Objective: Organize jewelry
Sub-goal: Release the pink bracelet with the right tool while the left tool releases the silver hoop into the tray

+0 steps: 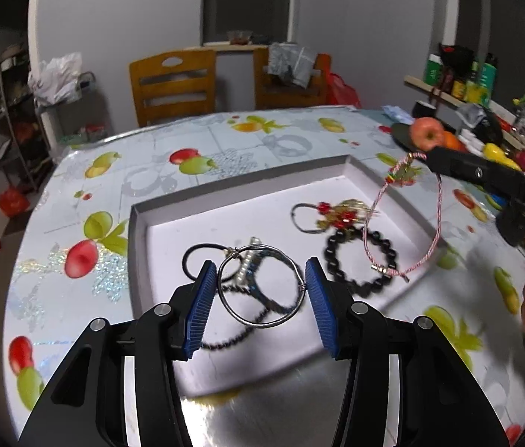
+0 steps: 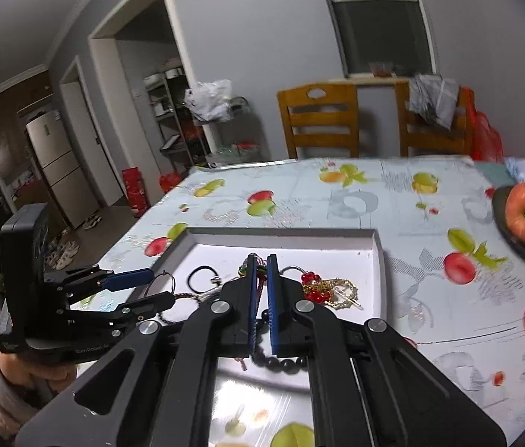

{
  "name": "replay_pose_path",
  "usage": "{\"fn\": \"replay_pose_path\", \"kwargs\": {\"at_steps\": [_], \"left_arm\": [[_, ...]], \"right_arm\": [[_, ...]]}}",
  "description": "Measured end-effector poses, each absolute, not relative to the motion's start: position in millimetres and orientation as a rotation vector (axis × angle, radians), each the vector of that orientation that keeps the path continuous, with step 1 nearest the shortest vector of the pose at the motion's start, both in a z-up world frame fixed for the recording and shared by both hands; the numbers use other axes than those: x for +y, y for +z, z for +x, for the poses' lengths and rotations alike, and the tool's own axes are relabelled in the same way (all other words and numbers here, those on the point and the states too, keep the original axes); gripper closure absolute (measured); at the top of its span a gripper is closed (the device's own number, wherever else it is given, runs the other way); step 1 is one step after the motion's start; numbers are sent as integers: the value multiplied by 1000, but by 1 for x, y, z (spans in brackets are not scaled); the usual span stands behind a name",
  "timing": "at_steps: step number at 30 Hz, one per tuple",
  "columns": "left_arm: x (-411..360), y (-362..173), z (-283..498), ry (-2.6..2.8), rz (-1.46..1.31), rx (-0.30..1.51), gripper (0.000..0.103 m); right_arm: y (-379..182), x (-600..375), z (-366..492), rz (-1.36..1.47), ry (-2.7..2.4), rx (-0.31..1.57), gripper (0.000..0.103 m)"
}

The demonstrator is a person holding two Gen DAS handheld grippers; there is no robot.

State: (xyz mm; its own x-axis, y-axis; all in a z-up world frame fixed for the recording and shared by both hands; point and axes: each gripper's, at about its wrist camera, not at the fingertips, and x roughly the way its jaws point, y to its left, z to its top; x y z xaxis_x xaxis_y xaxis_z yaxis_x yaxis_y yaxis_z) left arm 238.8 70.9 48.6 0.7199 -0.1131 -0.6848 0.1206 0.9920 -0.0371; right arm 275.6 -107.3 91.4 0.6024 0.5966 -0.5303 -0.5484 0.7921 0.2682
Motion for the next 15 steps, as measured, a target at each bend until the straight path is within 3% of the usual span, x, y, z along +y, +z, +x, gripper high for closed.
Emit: {"fn": "replay_pose_path", "kwargs": {"at_steps": [9, 11, 15], "left_arm": [[85, 8, 260, -96, -23, 851, 52], [86, 4, 260, -94, -24, 857, 46], [87, 7, 250, -90, -23, 825, 25]], "right_arm": [[36, -100, 299, 21, 554, 754, 98], [31, -99, 299, 0, 539, 758, 95], [33, -103, 289, -6, 550, 730, 64]]}}
